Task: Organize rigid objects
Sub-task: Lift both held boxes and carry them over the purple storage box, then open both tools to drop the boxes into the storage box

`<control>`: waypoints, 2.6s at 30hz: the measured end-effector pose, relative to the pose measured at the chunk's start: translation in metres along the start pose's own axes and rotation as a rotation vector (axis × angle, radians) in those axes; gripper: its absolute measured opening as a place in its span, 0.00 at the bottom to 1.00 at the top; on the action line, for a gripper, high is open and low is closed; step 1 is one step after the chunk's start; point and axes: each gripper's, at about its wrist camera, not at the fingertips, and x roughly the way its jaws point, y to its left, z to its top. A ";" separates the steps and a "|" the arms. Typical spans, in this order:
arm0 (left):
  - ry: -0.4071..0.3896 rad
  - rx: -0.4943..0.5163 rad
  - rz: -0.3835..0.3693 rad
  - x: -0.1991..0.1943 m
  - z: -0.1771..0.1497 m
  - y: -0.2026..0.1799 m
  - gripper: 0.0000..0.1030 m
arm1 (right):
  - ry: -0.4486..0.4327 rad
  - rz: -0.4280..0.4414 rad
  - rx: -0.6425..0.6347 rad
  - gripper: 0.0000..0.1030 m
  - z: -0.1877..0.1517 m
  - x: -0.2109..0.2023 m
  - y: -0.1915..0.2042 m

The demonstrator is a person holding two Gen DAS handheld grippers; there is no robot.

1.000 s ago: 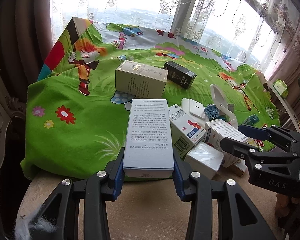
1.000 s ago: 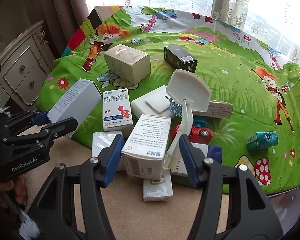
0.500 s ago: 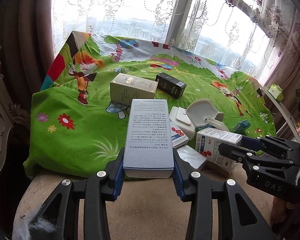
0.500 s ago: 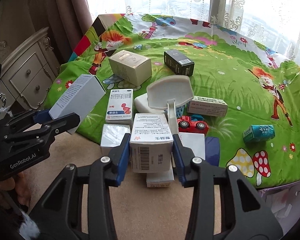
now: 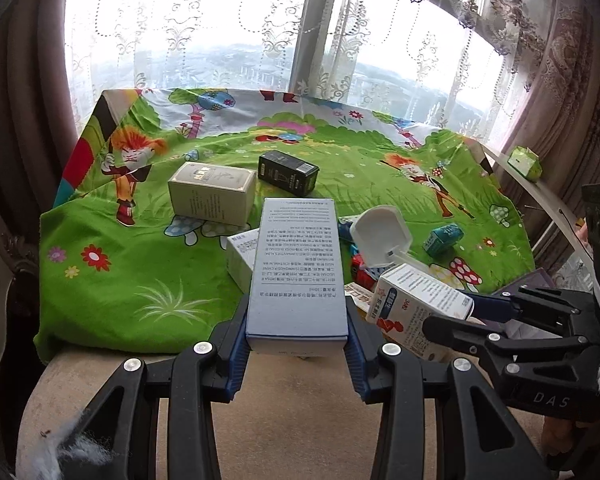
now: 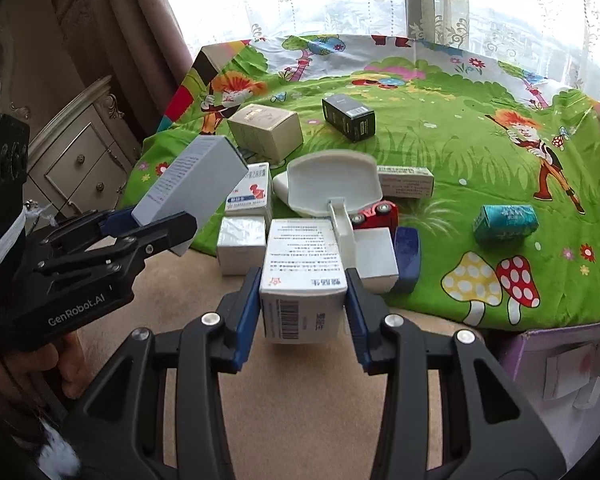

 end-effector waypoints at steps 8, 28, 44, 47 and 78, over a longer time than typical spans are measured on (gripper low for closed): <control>0.055 0.066 -0.059 0.010 -0.007 -0.027 0.41 | -0.010 0.015 0.017 0.43 -0.022 -0.021 -0.013; 0.119 0.245 -0.249 0.026 -0.001 -0.135 0.41 | -0.089 -0.197 0.263 0.42 -0.062 -0.079 -0.104; 0.228 0.405 -0.393 0.064 -0.001 -0.231 0.41 | -0.111 -0.405 0.469 0.42 -0.104 -0.117 -0.189; 0.248 0.419 -0.411 0.068 -0.002 -0.242 0.41 | -0.100 -0.438 0.481 0.42 -0.108 -0.118 -0.198; 0.011 0.460 -0.327 0.038 0.012 -0.256 0.81 | -0.147 -0.618 0.520 0.92 -0.109 -0.145 -0.215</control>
